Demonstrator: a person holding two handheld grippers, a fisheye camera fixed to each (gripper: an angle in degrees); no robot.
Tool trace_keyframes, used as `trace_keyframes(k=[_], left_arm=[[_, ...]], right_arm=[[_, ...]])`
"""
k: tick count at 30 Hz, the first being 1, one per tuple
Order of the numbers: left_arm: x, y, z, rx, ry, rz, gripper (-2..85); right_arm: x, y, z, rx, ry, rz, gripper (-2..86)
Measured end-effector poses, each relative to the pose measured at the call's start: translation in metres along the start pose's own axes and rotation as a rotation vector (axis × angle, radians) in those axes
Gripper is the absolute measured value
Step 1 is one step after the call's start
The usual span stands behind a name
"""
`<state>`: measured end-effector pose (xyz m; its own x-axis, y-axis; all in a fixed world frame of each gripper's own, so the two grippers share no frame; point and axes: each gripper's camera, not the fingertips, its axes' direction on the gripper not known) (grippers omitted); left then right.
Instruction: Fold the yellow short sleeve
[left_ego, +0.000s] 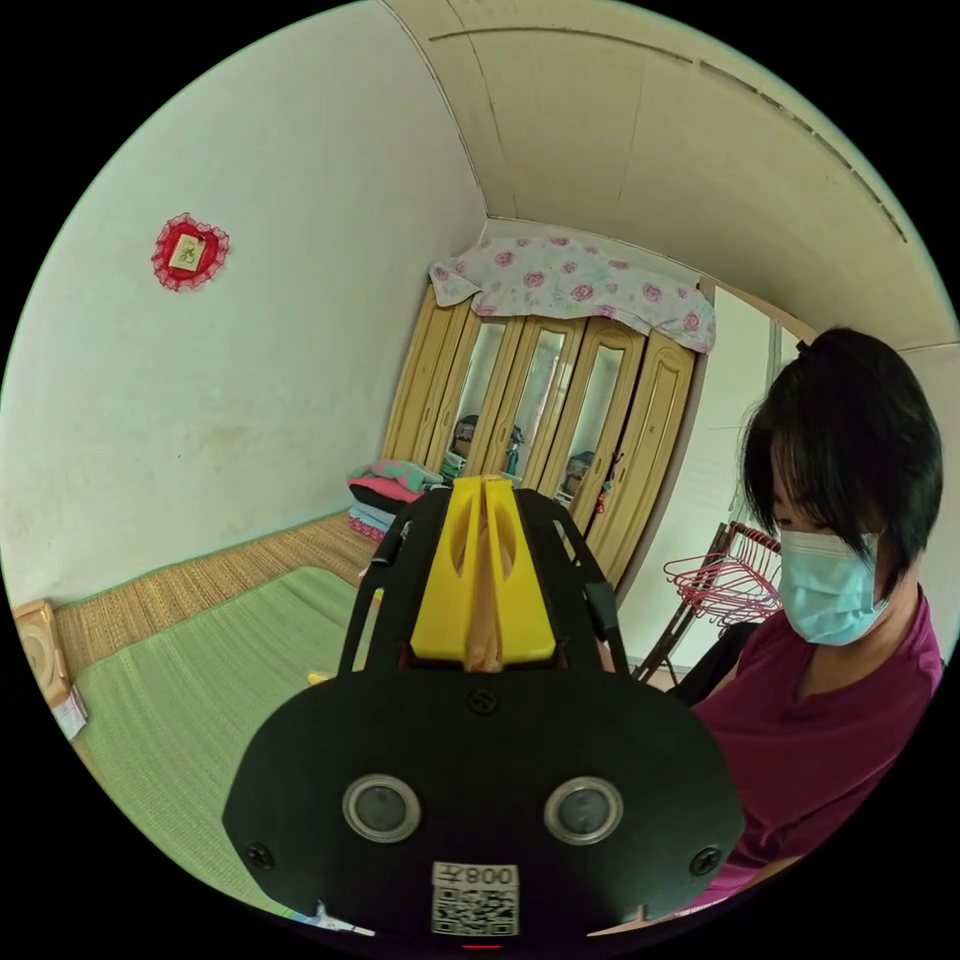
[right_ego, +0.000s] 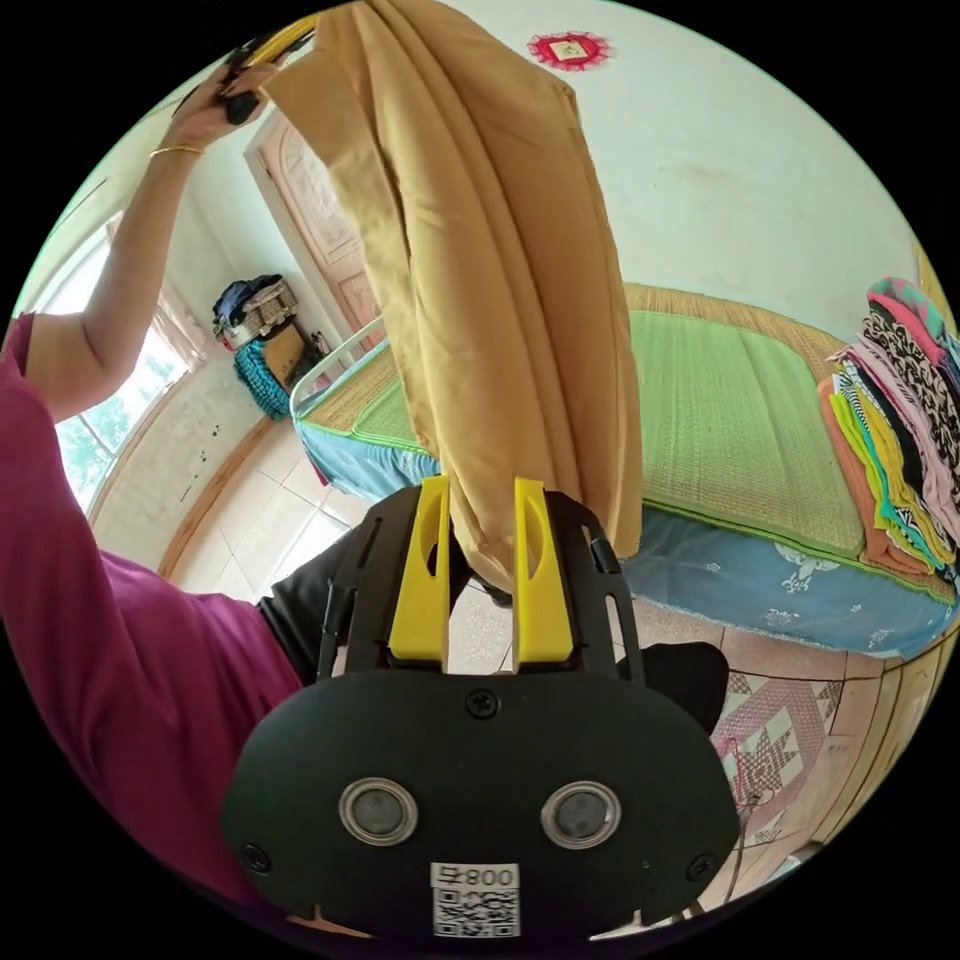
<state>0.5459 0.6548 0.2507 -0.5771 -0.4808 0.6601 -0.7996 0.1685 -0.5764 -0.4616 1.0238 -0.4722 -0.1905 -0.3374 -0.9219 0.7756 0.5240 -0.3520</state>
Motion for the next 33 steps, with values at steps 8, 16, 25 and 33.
trace_keyframes(k=[8,16,25,33], left_arm=[[0.010,0.009,0.003,-0.009,-0.023,-0.002,0.0],[0.019,0.021,-0.002,0.006,-0.015,-0.012,0.0],[0.027,0.037,-0.018,0.006,-0.036,-0.014,0.1],[0.018,0.063,-0.060,0.030,-0.138,-0.054,0.0]], right_arm=[[0.012,-0.004,0.000,-0.036,-0.013,0.018,11.3],[0.033,-0.006,0.003,-0.082,0.039,0.020,10.9],[0.095,-0.019,0.018,-0.136,0.178,0.083,4.0],[0.138,-0.006,-0.037,-0.107,0.169,0.086,0.5]])
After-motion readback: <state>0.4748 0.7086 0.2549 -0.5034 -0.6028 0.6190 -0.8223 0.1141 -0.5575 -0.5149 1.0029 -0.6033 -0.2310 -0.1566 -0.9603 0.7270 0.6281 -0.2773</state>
